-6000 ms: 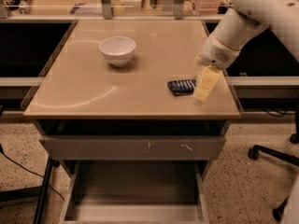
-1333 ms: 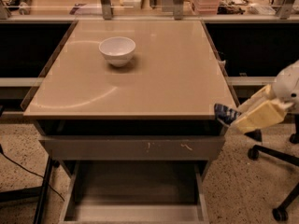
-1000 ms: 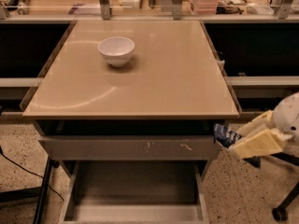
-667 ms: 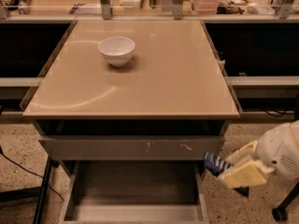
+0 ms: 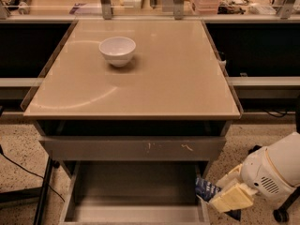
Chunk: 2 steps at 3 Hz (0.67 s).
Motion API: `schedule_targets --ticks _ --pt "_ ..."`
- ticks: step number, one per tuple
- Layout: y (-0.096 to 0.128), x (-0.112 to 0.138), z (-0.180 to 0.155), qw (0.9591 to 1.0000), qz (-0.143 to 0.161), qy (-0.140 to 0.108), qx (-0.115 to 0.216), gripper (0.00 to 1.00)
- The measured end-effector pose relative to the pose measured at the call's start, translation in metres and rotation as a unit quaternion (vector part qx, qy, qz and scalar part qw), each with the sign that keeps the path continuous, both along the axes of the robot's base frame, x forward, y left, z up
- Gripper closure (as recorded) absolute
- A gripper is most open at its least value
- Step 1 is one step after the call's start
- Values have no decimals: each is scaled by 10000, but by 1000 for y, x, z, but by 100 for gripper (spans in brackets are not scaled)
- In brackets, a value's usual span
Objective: Place rxbar blueberry into middle drawer
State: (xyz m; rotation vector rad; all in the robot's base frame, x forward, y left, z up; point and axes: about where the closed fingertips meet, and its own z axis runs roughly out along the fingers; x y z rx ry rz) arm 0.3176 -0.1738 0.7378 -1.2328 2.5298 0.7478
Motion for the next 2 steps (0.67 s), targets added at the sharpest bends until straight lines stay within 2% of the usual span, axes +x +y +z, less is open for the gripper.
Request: schedule_targets --ticks 1,2 --pt "-4 1 -11 9996 -186 -34 191 100" --pt "2 4 -33 9992 -226 -6 332 100"
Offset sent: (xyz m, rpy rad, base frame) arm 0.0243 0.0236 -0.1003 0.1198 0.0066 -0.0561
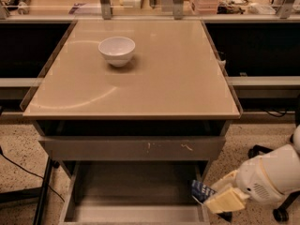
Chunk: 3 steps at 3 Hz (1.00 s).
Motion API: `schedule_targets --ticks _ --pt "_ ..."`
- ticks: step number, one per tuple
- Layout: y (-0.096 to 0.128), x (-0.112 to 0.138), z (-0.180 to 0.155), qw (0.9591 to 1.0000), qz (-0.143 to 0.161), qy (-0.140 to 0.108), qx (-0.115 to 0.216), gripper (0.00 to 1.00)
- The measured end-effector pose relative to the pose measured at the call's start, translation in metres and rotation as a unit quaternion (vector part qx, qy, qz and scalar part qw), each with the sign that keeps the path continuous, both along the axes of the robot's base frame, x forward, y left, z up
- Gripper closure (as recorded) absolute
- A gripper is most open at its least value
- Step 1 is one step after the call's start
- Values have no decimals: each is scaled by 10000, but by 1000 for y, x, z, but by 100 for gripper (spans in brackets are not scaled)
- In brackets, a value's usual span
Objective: Place rxbar blueberry into middle drawer
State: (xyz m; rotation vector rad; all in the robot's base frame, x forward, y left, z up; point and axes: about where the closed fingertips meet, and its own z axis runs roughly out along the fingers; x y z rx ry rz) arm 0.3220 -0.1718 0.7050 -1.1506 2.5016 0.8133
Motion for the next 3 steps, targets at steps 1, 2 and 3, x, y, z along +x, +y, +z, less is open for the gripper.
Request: schedule_targets --ticks 1,2,3 --pt "23 11 -44 9999 80 -13 121 100" --pt "46 21 -81 9998 179 -14 78 100" --pt "62 33 -107 9995 225 -120 -192 100"
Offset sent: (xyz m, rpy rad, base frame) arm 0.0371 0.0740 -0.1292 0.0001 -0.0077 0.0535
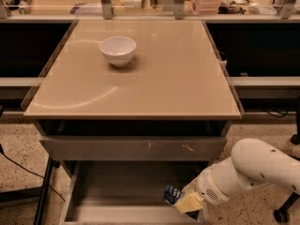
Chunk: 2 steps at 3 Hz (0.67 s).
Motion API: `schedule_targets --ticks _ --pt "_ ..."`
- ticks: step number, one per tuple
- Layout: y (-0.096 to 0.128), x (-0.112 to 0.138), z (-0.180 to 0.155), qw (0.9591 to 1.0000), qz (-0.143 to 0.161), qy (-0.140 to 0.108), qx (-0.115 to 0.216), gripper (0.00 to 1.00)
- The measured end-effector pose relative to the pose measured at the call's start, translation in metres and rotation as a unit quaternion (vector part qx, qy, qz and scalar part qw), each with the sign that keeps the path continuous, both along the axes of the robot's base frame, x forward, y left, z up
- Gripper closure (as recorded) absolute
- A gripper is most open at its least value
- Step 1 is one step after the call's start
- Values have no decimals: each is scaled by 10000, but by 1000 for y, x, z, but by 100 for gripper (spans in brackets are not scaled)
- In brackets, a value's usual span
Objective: Place rxbar blueberry into middle drawer
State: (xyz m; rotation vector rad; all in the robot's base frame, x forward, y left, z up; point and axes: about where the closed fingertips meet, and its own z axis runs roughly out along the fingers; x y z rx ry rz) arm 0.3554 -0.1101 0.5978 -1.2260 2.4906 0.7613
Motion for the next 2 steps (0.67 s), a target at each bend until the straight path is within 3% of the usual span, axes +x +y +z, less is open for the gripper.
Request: schedule_targets --ticks 1,2 --pt "0 3 1 10000 -19 -44 -1 100" --pt "-4 3 -8 9995 -275 -44 175 100"
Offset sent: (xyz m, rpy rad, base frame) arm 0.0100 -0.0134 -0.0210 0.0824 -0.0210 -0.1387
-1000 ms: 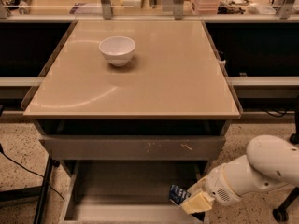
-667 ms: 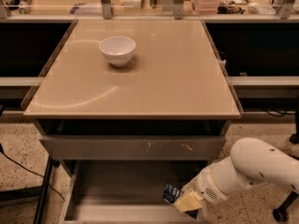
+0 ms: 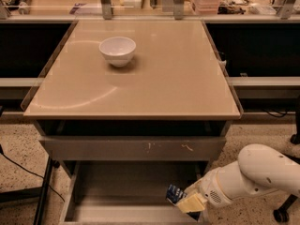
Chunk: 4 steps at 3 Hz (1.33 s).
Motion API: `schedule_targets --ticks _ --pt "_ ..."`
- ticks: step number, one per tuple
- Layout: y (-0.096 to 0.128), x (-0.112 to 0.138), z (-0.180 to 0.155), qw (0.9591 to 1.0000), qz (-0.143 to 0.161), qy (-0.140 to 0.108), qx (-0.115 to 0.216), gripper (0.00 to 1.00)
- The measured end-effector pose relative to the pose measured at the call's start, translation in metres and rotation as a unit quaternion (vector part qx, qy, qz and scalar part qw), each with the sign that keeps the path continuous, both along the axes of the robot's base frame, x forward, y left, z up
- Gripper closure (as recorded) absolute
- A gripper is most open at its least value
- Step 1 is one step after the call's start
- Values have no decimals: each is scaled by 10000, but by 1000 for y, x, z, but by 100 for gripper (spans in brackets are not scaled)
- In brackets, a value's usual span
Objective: Place rxbar blueberry into middle drawer
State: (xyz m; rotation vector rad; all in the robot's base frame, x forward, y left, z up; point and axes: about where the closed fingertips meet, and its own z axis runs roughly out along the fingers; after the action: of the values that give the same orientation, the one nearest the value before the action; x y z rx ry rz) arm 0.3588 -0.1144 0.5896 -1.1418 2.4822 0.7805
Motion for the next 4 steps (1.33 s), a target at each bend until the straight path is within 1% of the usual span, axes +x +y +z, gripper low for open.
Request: schedule_targets --ticks 1,2,3,4 --pt "5 12 -31 9998 -179 28 125 100" --pt "12 27 -66 9994 -282 131 128 100" --pt "28 35 -99 9993 -206 309 52 100" --pt "41 34 -130 9984 -139 533 -103 100"
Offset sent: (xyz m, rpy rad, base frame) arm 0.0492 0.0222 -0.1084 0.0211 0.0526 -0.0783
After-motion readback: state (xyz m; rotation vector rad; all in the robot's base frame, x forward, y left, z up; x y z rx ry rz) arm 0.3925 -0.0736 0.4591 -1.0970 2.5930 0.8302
